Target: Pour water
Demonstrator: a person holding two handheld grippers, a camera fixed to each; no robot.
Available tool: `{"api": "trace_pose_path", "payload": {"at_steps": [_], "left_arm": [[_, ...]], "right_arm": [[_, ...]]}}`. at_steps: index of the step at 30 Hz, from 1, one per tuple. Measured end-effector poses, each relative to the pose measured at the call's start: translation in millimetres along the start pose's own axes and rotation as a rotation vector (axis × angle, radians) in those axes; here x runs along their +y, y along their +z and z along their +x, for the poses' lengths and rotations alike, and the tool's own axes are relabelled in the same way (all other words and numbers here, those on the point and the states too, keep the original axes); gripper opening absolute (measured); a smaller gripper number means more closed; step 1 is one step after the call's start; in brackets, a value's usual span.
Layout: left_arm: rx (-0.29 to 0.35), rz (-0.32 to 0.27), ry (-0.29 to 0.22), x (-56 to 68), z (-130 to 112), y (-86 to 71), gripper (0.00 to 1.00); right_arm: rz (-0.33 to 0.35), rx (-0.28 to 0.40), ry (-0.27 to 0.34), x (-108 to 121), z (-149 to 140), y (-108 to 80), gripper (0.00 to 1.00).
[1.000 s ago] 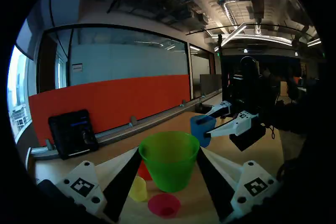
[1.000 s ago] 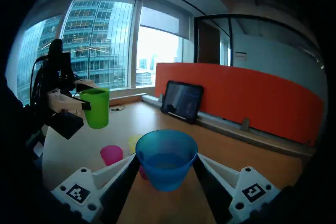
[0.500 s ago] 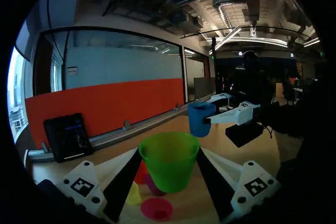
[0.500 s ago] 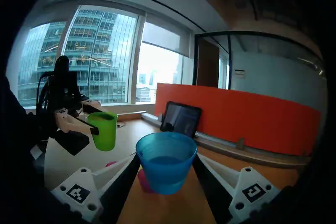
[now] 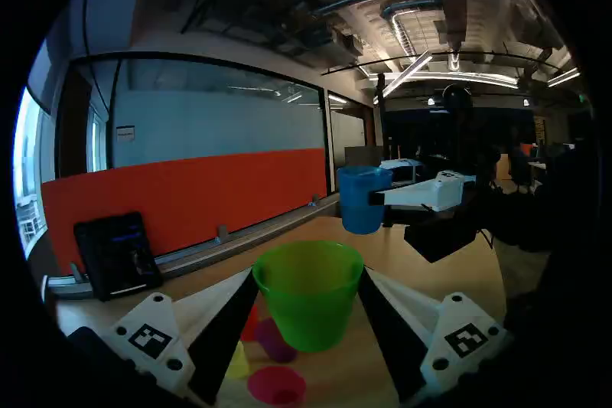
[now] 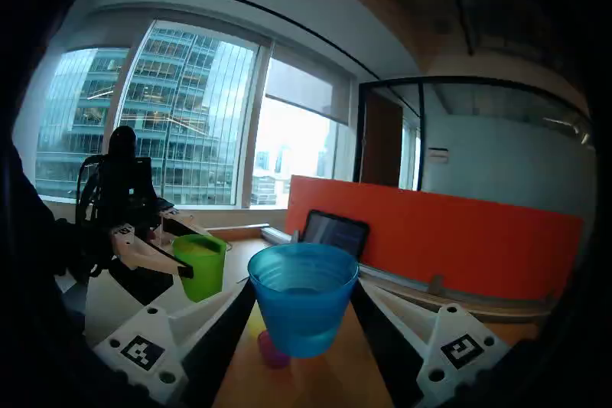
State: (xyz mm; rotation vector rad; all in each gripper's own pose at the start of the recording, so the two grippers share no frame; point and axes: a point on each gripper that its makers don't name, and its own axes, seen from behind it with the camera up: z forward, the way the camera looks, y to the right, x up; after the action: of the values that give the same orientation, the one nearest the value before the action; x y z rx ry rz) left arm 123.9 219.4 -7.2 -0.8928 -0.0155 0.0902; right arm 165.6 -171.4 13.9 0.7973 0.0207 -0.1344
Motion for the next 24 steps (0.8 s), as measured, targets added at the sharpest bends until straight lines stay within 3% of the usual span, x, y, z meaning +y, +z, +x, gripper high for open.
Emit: {"api": "trace_pose_path", "payload": {"at_steps": [13,24], "left_arm": [[0.007,-0.017,0.031,10.1,1,-2.1,0.88],[0.004,-0.037,0.049,21.4,-1,-0.9,0.88]], "right_arm": [[0.019,-0.003,-0.055,-5,12,-2.4,0.89],[0.033,-0.009,-0.192,-6,27,0.2,0.89]]}}
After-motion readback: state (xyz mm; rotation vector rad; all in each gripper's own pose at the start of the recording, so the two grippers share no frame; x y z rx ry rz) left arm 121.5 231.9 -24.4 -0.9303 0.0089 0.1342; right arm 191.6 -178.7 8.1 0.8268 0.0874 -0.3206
